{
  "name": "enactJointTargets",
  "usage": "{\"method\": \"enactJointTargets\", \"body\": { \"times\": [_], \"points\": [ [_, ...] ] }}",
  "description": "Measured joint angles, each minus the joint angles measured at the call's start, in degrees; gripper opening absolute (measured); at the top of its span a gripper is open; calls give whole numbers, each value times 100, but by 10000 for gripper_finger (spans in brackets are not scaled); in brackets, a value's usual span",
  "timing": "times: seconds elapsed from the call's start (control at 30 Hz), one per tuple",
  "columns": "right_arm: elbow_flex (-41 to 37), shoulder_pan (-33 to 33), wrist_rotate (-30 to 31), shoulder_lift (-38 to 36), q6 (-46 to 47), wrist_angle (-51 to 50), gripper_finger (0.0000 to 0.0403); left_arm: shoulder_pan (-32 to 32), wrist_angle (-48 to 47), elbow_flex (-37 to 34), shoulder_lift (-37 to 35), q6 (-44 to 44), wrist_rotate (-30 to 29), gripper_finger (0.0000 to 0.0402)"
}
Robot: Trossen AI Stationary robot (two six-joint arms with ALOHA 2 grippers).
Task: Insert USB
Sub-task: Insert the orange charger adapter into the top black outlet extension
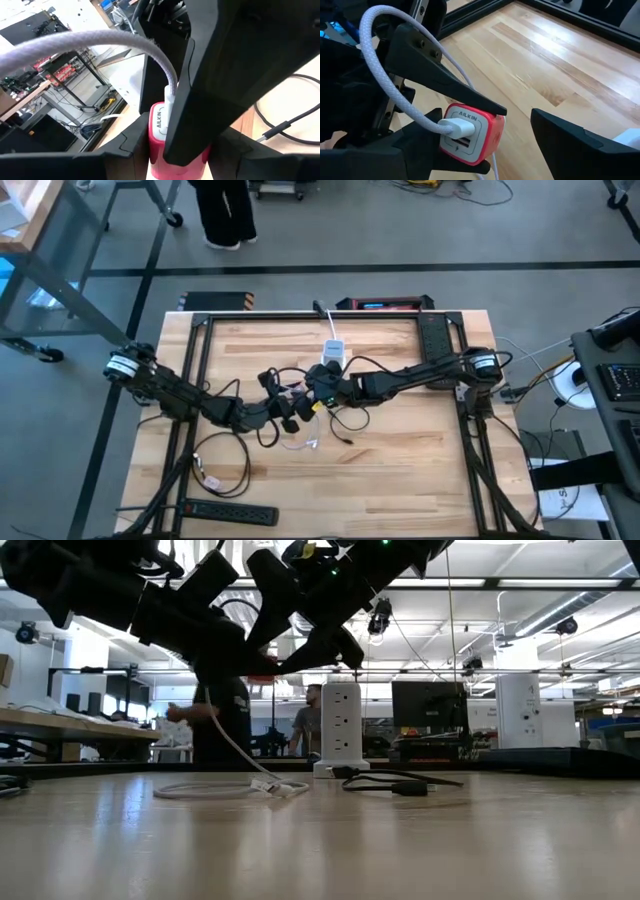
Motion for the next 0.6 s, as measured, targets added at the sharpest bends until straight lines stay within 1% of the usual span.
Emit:
{"method": "enactJointTargets", "body": {
  "times": [0.17, 0.33, 0.43, 0.6],
  "points": [
    [7, -31, -203, -16, 33, -29, 288, 4, -25, -2, 2, -40, -17, 145],
    [0, -42, -322, 9, 30, 42, 289, 26, -31, 40, 18, -129, -21, 134],
    [58, -60, -406, 100, 25, 30, 284, 28, -86, 85, 37, -140, -42, 134],
    [81, -67, -447, 218, 37, 89, 273, 29, -168, 87, 42, -111, -23, 145]
  ]
}}
